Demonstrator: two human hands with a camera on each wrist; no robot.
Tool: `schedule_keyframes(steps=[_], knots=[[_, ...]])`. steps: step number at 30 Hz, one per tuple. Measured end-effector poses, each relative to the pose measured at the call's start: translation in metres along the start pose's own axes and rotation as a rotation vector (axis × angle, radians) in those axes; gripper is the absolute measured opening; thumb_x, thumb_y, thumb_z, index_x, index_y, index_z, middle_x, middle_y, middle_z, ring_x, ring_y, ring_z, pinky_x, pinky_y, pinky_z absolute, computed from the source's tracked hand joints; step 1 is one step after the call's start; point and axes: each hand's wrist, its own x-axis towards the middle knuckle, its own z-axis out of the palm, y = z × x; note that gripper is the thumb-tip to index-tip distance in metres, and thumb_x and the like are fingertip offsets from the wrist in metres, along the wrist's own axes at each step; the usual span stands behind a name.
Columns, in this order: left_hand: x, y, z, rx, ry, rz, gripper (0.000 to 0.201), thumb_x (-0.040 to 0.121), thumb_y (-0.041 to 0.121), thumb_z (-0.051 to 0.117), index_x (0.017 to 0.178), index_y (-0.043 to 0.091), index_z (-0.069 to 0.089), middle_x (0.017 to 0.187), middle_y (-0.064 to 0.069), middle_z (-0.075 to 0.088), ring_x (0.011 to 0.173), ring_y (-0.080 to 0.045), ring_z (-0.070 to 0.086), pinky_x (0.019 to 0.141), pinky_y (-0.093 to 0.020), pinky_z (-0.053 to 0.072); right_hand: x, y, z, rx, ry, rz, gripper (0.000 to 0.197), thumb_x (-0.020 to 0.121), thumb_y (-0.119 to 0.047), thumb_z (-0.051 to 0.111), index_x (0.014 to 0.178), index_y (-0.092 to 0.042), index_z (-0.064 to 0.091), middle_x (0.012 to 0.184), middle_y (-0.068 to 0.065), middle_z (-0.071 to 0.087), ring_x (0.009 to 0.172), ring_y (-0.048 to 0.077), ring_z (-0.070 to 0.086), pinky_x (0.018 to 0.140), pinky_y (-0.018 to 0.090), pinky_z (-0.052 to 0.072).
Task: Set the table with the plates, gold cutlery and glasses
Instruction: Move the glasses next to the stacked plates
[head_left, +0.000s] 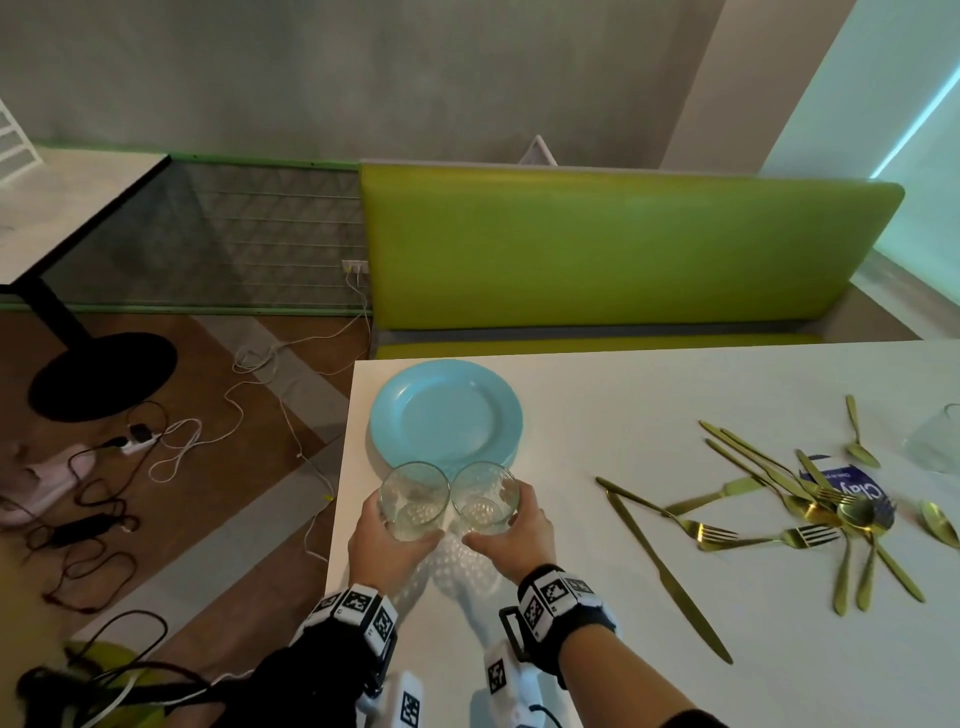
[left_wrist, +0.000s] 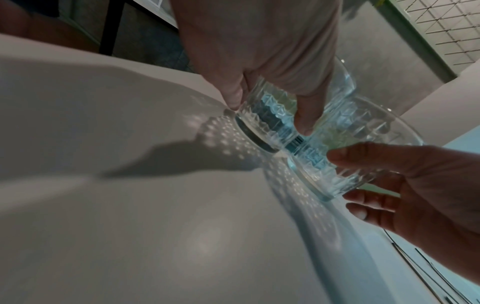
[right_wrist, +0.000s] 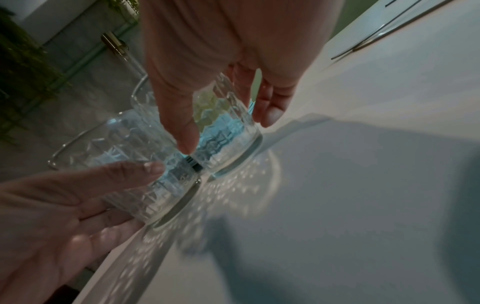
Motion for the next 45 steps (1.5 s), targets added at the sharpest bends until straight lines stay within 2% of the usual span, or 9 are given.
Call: schedule_keyframes(steps=[9,14,17,20,25,30,34,40,45], knots=[[0.006,0.002,0.003,0.048,0.000,-0.021,0.091,0.058,0.027,0.088,0.134,0.014,0.040,0.125,-0.011,0.060,0.113,-0.030,0.058,0.097,-0.039,0.047,0.004,-0.003,-0.010,0.006,-0.037,0.000,0.080,0.064,-0.019,0.082,0.132,-0.022,0.040,0.119,0.004,0.060,0.112,0.022,0.056,0.093,0.028,0.047],[-0.008,0.018,0.004,0.063,0.097,0.072,0.115,0.055,0.027,0.090,0.146,0.008,0.023,0.149,-0.013,0.032,0.138,-0.030,0.028,0.113,-0.042,0.026,0.001,-0.004,-0.022,0.011,-0.086,0.003,0.091,0.067,-0.011,0.081,0.142,-0.021,0.030,0.135,0.004,0.052,0.123,0.020,0.050,0.094,0.021,0.041],[-0.020,0.032,0.002,0.113,0.161,0.198,0.132,0.044,0.060,0.083,0.146,0.004,0.021,0.149,-0.015,0.026,0.140,-0.030,0.019,0.115,-0.044,0.015,0.000,-0.010,-0.039,0.013,-0.090,-0.003,0.096,0.069,-0.009,0.081,0.146,-0.018,0.024,0.146,0.003,0.042,0.128,0.019,0.046,0.098,0.021,0.040],[-0.025,0.043,0.007,0.124,0.265,0.415,0.132,0.046,0.093,0.044,0.138,-0.001,0.036,0.138,-0.020,0.038,0.129,-0.029,0.029,0.110,-0.043,0.021,0.000,-0.013,-0.065,0.029,-0.042,-0.010,0.095,0.070,-0.008,0.080,0.146,-0.018,0.023,0.146,0.005,0.042,0.127,0.019,0.047,0.098,0.023,0.041],[-0.029,0.104,0.042,0.082,0.284,0.679,0.072,0.073,0.048,0.052,0.116,-0.009,0.054,0.117,-0.028,0.056,0.111,-0.025,0.038,0.098,-0.038,0.024,-0.001,-0.013,-0.134,0.090,0.100,0.015,0.091,0.071,-0.007,0.079,0.145,-0.018,0.025,0.142,0.006,0.046,0.127,0.021,0.047,0.101,0.028,0.043],[-0.040,0.180,0.116,0.059,0.095,0.709,0.054,0.075,0.033,0.051,0.114,-0.004,0.056,0.112,-0.021,0.059,0.106,-0.034,0.049,0.095,-0.034,0.030,-0.002,0.008,-0.226,0.126,0.255,0.048,0.088,0.071,-0.009,0.079,0.143,-0.018,0.029,0.135,0.008,0.051,0.122,0.022,0.050,0.098,0.037,0.049],[-0.055,0.234,0.187,0.053,-0.093,0.684,0.038,0.083,0.011,0.059,0.119,0.001,0.053,0.118,-0.015,0.055,0.110,-0.031,0.048,0.096,-0.042,0.041,0.003,0.042,-0.305,0.161,0.374,0.092,0.086,0.072,-0.009,0.079,0.143,-0.017,0.030,0.133,0.010,0.052,0.119,0.023,0.053,0.090,0.028,0.047],[-0.076,0.298,0.318,0.046,-0.309,0.623,0.041,0.084,0.008,0.058,0.123,0.005,0.048,0.120,-0.010,0.053,0.091,-0.020,0.053,0.079,-0.026,0.043,0.028,0.113,-0.414,0.210,0.549,0.212,0.082,0.071,-0.011,0.078,0.140,-0.018,0.035,0.126,0.008,0.057,0.106,0.020,0.057,0.086,0.027,0.047],[-0.089,0.326,0.432,0.186,-0.567,0.449,0.061,0.082,0.015,0.066,0.134,0.009,0.036,0.134,-0.011,0.047,0.118,-0.025,0.052,0.099,-0.031,0.046,0.052,0.181,-0.485,0.227,0.657,0.325,0.074,0.074,-0.008,0.075,0.138,-0.016,0.039,0.121,0.011,0.061,0.105,0.023,0.059,0.092,0.031,0.046]])
